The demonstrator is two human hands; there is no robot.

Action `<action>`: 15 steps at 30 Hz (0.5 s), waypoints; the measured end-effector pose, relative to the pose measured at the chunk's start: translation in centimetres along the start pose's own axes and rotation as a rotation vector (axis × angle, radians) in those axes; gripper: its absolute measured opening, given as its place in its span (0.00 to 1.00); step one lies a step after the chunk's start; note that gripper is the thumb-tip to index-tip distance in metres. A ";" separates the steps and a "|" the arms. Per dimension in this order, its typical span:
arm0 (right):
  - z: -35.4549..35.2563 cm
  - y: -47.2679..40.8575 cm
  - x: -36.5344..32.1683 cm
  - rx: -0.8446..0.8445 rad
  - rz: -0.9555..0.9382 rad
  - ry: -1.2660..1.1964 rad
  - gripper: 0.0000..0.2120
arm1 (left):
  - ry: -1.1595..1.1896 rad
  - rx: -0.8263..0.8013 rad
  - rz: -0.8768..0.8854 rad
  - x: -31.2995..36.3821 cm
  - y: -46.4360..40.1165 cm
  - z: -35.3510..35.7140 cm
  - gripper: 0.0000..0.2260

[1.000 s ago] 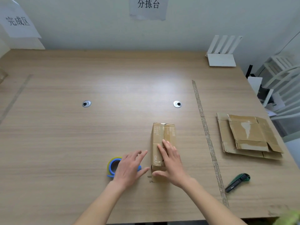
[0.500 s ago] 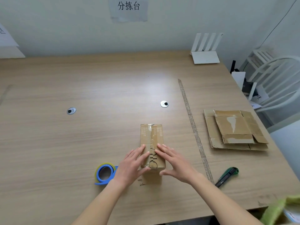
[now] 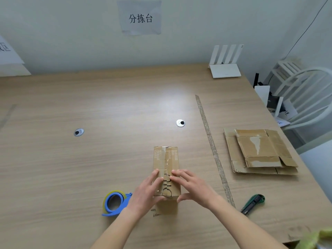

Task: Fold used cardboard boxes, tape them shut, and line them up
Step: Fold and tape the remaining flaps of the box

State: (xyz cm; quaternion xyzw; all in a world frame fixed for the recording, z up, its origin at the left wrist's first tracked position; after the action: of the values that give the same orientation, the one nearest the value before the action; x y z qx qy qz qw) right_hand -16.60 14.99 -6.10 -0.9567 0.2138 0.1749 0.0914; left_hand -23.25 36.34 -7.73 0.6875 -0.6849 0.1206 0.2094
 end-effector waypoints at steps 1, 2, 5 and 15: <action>-0.2 -0.2 0.3 -0.019 -0.007 -0.007 0.41 | 0.011 -0.008 -0.007 -0.1 0.0 0.0 0.33; -0.4 -0.5 0.6 -0.045 -0.014 -0.013 0.41 | 0.021 -0.016 -0.014 -0.2 -0.1 0.1 0.32; -1.0 -1.5 1.3 -0.118 -0.064 0.006 0.40 | 0.025 -0.026 -0.024 -0.3 -0.2 0.0 0.30; -2.2 -3.2 2.3 -0.138 -0.113 0.019 0.27 | 0.053 -0.044 -0.045 -0.3 -0.3 -0.8 0.29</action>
State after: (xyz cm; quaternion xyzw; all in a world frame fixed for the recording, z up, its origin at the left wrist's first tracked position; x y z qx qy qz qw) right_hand -12.61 16.42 -4.62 -0.9729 0.1478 0.1748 0.0331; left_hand -22.83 36.97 -7.16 0.6944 -0.6660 0.1190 0.2451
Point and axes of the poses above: each hand's wrist, its own y-axis away from the middle knuckle, its own z-axis out of the palm, x = y × z, the point moved 3 cm from there along -y, towards the middle knuckle, and after that the axes turned 11 degrees about -z, right-handed, at the moved point
